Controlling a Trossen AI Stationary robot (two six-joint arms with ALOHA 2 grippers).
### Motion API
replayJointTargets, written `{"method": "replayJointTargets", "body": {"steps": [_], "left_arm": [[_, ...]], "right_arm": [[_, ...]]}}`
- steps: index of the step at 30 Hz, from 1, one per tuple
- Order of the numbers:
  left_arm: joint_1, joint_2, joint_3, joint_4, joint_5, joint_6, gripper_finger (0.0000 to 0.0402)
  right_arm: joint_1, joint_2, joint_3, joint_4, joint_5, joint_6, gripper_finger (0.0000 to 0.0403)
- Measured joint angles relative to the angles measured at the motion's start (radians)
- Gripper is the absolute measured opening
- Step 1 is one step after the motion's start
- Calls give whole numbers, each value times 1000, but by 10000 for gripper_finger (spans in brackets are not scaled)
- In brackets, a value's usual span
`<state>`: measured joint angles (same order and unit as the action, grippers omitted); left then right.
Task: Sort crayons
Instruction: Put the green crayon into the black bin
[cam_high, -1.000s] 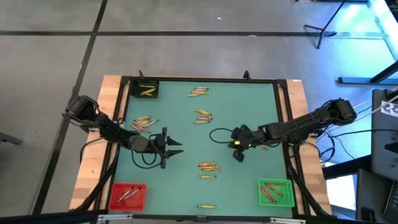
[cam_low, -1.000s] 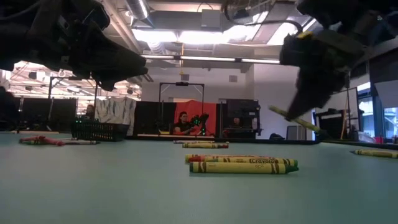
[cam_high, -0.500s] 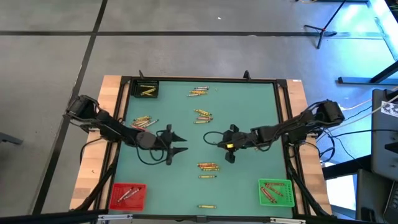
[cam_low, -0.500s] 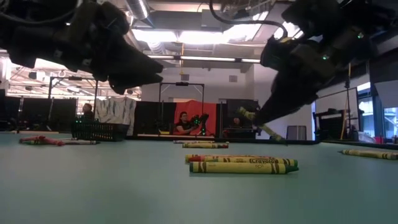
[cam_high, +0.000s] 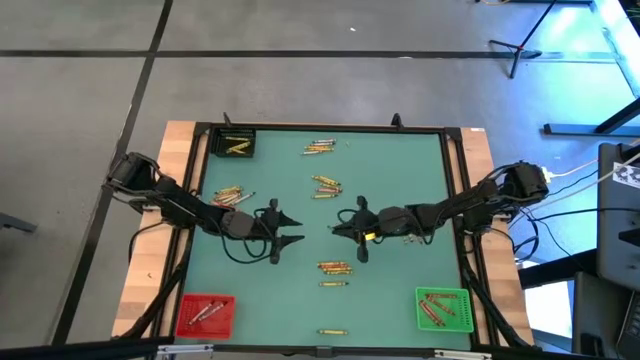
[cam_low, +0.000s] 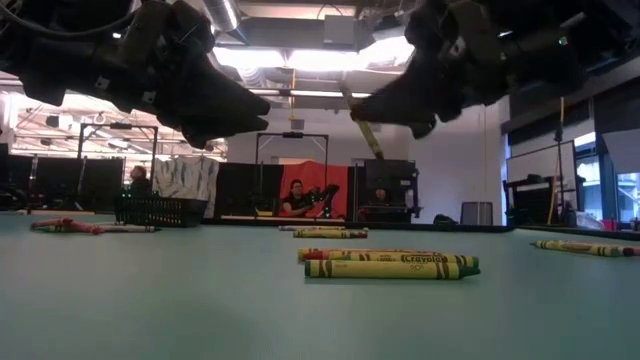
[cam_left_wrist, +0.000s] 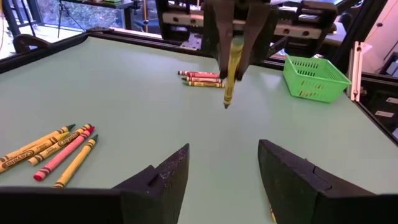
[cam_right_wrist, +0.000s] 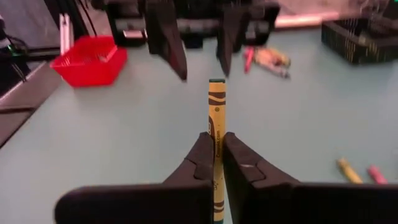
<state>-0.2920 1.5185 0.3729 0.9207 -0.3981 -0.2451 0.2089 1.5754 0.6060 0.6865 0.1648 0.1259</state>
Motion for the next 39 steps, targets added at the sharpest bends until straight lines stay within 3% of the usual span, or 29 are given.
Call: {"method": "replayJointTargets", "body": {"steps": [6, 13, 23, 27, 35, 39], "left_arm": [[0, 0, 0, 12, 0, 13, 175], [0, 0, 35, 14, 0, 60, 175], [0, 0, 70, 8, 98, 99, 170], [-6, 0, 70, 10, 97, 102, 138], [-6, -2, 69, 12, 42, 105, 13], [-6, -4, 69, 10, 42, 101, 13]], "right_arm": [[0, 81, 25, 192, 0, -54, 8], [0, 201, 173, 201, -19, -115, 9], [0, 289, 309, 201, -27, -195, 9], [0, 289, 315, 203, -27, -204, 9], [0, 289, 314, 201, -27, -168, 11], [0, 289, 314, 200, -27, -131, 48]]}}
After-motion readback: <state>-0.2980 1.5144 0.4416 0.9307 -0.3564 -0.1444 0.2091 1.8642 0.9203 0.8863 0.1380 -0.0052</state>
